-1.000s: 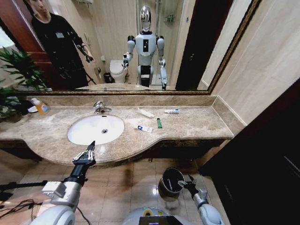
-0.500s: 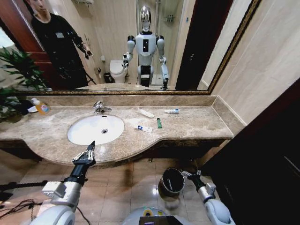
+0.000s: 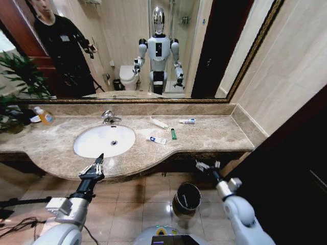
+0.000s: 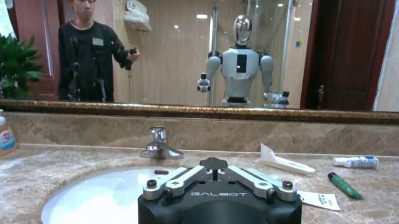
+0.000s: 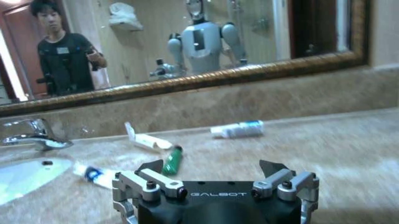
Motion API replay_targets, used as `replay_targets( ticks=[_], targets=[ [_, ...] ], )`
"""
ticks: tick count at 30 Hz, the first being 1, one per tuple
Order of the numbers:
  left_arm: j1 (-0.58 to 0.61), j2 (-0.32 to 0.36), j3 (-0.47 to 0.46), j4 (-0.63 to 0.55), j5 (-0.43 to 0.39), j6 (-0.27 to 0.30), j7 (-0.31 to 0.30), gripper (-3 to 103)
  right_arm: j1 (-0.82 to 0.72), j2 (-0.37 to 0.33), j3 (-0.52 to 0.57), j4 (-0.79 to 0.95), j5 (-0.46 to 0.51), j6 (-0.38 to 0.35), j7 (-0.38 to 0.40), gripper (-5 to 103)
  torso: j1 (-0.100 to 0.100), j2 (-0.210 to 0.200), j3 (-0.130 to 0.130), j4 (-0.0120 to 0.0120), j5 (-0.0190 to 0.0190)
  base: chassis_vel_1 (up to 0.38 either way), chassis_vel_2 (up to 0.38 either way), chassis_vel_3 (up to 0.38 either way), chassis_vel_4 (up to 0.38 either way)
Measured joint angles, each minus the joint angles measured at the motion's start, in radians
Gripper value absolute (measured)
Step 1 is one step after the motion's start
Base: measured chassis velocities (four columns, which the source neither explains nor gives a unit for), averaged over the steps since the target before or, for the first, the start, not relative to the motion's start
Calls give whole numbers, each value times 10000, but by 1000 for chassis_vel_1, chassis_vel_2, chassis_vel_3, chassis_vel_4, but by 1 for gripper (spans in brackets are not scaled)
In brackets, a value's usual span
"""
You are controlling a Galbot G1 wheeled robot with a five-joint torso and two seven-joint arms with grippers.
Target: Pick up the trash from the sink and place it in the trash bin.
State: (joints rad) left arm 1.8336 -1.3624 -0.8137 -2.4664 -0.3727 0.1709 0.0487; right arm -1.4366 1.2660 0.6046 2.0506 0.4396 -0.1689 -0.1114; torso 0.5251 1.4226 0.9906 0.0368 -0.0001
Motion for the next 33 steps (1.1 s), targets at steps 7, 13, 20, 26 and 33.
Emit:
replay_targets(
  ticks=[7, 13, 20, 26, 33],
  targets=[
    [0, 0, 0, 0, 0, 0, -1, 0, 2082, -568, -1126, -576, -7, -835, 616, 100, 1, 0, 1, 1, 1, 0, 0, 0, 0],
    [0, 0, 0, 0, 0, 0, 5, 0, 3974, -577, -2478, -1868, -22, -1060, 1005, 100, 0, 0, 1, 0, -1, 0, 0, 0, 0],
    [0, 0, -1, 0, 0, 0, -1, 0, 5532, 43, -3683, -3548, -157, -1309, 1650, 100, 1, -1, 2, 1, 0, 0, 0, 0, 0],
    [0, 0, 0, 0, 0, 0, 0, 0, 6808, 470, -4243, -4908, -342, -1716, 2008, 100, 1, -1, 1, 2, -1, 0, 0, 0, 0],
    [0, 0, 0, 0, 0, 0, 0, 0, 7247, 435, -4297, -5632, -414, -1955, 2037, 93, 1, -1, 1, 1, 0, 0, 0, 0, 0]
  ],
)
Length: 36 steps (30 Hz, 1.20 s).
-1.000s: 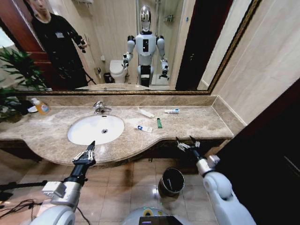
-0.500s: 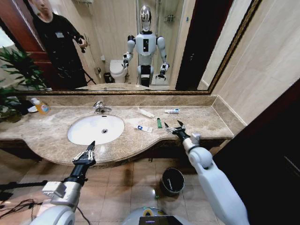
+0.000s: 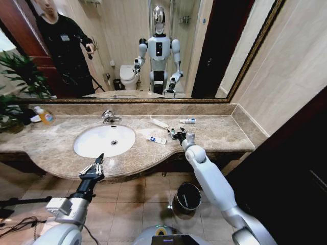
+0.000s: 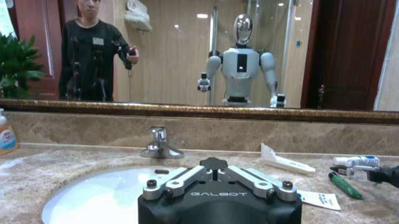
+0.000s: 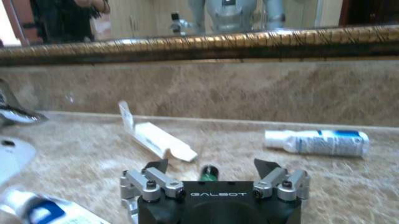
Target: Pick up the trash from the sink and place it in the trash bin.
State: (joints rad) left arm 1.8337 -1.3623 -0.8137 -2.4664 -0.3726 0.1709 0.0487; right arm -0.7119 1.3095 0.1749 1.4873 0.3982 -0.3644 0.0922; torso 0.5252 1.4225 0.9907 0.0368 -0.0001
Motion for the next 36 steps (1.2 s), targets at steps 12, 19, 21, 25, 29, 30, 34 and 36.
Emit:
replay_targets(
  ticks=[12, 19, 21, 25, 29, 30, 34, 36],
  targets=[
    [0, 0, 0, 0, 0, 0, 0, 0, -367, -196, -77, 91, -10, -79, -121, 74, -1, 1, -1, 0, 0, 0, 0, 0, 0],
    [0, 0, 0, 0, 0, 0, 0, 0, -349, -238, -129, -29, -35, -54, -159, 65, -1, 1, -1, 0, 0, 0, 0, 0, 0],
    [0, 0, 0, 0, 0, 0, 0, 0, -337, -237, -150, -60, -50, -47, -162, 61, -1, 1, -1, 0, 0, 0, 0, 0, 0],
    [0, 0, 0, 0, 0, 0, 0, 0, -325, -230, -221, -153, -251, 25, -225, 50, -1, 1, -1, 0, 0, 0, 0, 0, 0],
    [0, 0, 0, 0, 0, 0, 0, 0, -325, -252, -288, -243, -397, 214, -279, 50, -1, 1, -1, 0, 1, 0, 0, 0, 0],
    [0, 0, 0, 0, 0, 0, 0, 0, -325, -270, -306, -264, -411, 289, -285, 50, -1, 1, -1, 0, 0, 0, 0, 0, 0],
    [0, 0, 0, 0, 0, 0, 0, 0, -343, -330, -337, -257, -409, 353, -288, 34, -1, 1, -1, 0, 0, 0, 0, 0, 0],
    [0, 0, 0, 0, 0, 0, 0, 0, -351, -343, -340, -245, -409, 363, -288, 28, -1, 1, -1, 0, 1, 0, 0, 0, 0]
  ],
)
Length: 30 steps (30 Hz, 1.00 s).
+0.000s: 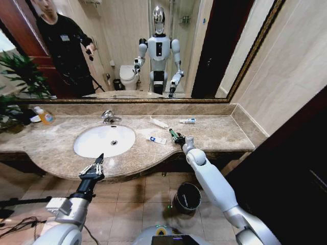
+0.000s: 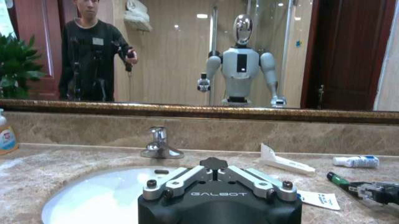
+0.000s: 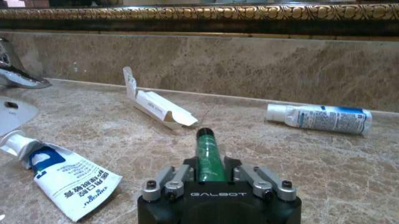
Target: Pick up the trash from the sink and place it in the trash bin.
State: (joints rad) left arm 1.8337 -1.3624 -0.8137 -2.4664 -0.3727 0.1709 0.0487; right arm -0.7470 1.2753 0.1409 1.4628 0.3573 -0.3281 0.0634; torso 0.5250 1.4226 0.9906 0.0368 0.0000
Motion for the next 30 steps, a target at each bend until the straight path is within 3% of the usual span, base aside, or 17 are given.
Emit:
replay_targets(
  ticks=[2, 9, 21, 30],
  targets=[
    [0, 0, 0, 0, 0, 0, 0, 0, -43, -30, -6, 43, 1, 73, 3, 18, 0, 1, 0, 0, 0, 0, 0, 0, 0],
    [0, 0, 0, 0, 0, 0, 0, 0, -287, -173, 9, 406, 15, 211, 43, 3, 0, 0, 0, 0, 0, 0, 0, 0, 0],
    [0, 0, 0, 0, 0, 0, 0, 0, -1220, -736, 508, 1784, 174, 459, 118, 3, 0, 0, 0, 1, 1, 0, 0, 0, 0],
    [0, 0, 0, 0, 0, 0, 0, 0, -2646, -1387, 1698, 3069, 516, 637, -25, 3, 0, 1, -1, -1, 3, 0, 0, 0, 0]
  ],
)
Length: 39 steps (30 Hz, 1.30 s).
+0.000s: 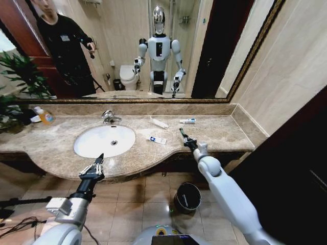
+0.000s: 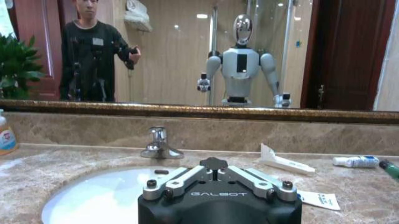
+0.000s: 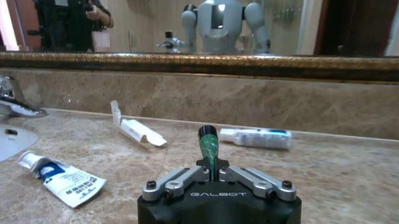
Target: Pick up the trash from the sink and place it in the trash bin.
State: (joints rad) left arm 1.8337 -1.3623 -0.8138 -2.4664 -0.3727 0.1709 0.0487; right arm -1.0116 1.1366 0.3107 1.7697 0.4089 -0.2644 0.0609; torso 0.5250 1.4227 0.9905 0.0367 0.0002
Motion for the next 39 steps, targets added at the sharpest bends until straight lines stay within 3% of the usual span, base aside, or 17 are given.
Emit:
replay_targets(
  ticks=[8, 20, 27, 30, 39],
  targets=[
    [0, 0, 1, 0, 0, 0, 2, 0, -1369, -206, 785, 1103, 112, 273, 1, 3, 0, 0, 0, -1, 1, 0, 0, 0, 0],
    [0, 0, 0, 0, 0, 0, 0, 0, -3761, 198, 1890, 1759, -215, 1464, -525, 3, 0, 0, 0, 1, -1, 0, 0, 0, 0],
    [0, 0, 0, 0, 0, 0, 0, 0, -4829, 583, 2333, 831, -774, 2875, -1499, 3, -1, 0, 0, 0, -3, 0, 0, 0, 0],
    [0, 0, 0, 0, 0, 0, 0, 0, -4846, 953, 2276, -341, -1111, 3510, -1791, 3, -1, 0, 0, 0, -2, 0, 0, 0, 0],
    [0, 0, 0, 0, 0, 0, 0, 0, -4490, 1489, 2123, -2541, -1585, 4366, -1967, 3, 0, 0, 1, 0, -4, 0, 0, 0, 0]
  ],
)
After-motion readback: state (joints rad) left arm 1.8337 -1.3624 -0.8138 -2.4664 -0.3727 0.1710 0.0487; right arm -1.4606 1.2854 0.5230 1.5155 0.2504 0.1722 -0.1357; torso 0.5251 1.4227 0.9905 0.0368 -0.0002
